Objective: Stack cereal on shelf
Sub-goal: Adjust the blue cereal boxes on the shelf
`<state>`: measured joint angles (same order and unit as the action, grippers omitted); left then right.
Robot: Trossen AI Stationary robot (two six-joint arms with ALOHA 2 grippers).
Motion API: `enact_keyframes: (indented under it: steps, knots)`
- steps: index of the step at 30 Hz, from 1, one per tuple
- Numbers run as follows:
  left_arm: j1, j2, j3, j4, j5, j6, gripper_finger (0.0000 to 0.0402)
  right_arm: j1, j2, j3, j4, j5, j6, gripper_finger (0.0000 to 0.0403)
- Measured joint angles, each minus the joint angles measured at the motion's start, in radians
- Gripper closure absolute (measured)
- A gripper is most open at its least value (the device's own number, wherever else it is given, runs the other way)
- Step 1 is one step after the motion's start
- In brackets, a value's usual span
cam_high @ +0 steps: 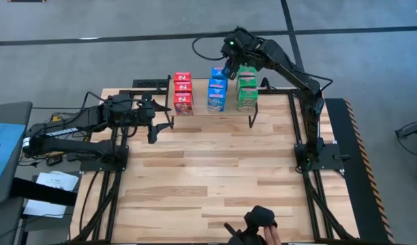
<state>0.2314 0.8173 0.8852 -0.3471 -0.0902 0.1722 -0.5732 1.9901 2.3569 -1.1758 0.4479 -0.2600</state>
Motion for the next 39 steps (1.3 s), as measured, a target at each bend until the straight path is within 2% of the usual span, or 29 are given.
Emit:
enact_keyframes:
  steps: [6,21,39]
  knots:
    - [0.000,0.000,0.000,-0.005,0.000,0.000,0.0140,-0.013,0.003,-0.006,0.015,-0.002,0.017,0.0163]
    - [0.000,0.000,0.000,-0.008,0.000,0.000,0.0140,0.000,0.057,-0.010,-0.121,0.006,0.044,0.0163]
    - [0.000,0.000,0.000,-0.007,0.001,0.003,0.0140,0.012,0.061,-0.006,-0.128,-0.024,0.049,0.0163]
